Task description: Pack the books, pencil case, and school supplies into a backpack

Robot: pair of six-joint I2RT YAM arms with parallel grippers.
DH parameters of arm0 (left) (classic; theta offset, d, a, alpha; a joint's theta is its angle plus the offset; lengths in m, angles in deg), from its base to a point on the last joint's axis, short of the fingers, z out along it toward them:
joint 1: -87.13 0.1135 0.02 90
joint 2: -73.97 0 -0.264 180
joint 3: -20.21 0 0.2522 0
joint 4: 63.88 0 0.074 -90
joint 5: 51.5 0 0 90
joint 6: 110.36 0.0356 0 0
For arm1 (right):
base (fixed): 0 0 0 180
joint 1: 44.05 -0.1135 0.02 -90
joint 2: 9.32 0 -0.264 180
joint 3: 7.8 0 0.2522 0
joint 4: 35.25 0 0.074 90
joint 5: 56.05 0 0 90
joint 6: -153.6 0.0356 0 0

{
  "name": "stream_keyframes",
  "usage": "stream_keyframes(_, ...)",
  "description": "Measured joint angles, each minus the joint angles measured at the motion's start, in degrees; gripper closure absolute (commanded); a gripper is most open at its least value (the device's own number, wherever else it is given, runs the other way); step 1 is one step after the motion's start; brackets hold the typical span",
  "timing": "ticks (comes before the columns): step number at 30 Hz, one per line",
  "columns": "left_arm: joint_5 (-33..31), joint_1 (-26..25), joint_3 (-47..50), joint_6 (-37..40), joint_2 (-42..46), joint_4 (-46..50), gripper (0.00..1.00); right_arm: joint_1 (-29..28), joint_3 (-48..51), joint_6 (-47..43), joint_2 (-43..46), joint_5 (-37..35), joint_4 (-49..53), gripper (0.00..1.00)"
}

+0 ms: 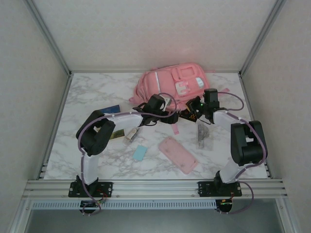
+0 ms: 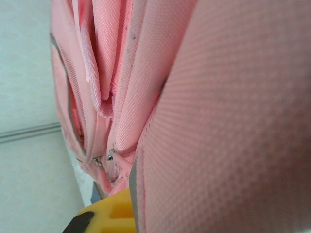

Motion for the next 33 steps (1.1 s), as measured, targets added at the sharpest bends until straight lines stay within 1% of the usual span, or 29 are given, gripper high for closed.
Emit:
stream_keyframes(2,-0.61,-0.20,-1.36,0.44,-1.09,0.07,0.18,0.00,0.00,0.90,0.68,-0.57,-0.11,1.00)
stream_keyframes(7,-2.23,-0.55,-4.57,0.85,-3.96,1.57,0.35,-0.02,0.61,3.48,0.85,-1.44,-0.90,1.00)
stream_keyframes(9,-2.38,-0.55,-6.14,0.57,-5.14,2.86,0.37,-0.02,0.76,4.22,0.85,-1.99,-0.87,1.00)
stream_keyframes(11,-2.32,-0.55,-7.80,0.35,-5.97,4.50,0.36,-0.02,0.79,4.76,0.85,-2.62,-0.90,1.00)
stream_keyframes(15,-1.90,-0.81,-9.35,-1.27,-5.62,7.54,0.23,-0.28,0.79,5.16,0.74,-2.75,-1.03,1.00)
stream_keyframes(16,-1.81,-0.94,-9.35,-1.64,-5.33,8.20,0.22,-0.37,0.79,5.20,0.68,-2.75,-1.11,1.00)
stream_keyframes(20,-0.76,-1.95,-9.35,-3.52,-3.02,10.49,0.20,-1.03,0.76,5.57,-0.70,-2.67,-1.18,1.00)
stream_keyframes(23,0.20,-2.43,-9.35,-4.63,-1.66,10.51,0.22,-1.38,0.74,5.84,-1.20,-2.64,-1.18,1.00)
stream_keyframes(28,0.59,-2.49,-10.54,-4.98,-1.84,10.36,0.29,-1.42,0.72,6.27,-1.20,-2.43,-1.31,1.00)
stream_keyframes(33,0.07,-2.49,-12.41,-4.09,-3.65,9.94,0.38,-1.42,0.72,6.88,-1.20,-2.27,-1.33,1.00)
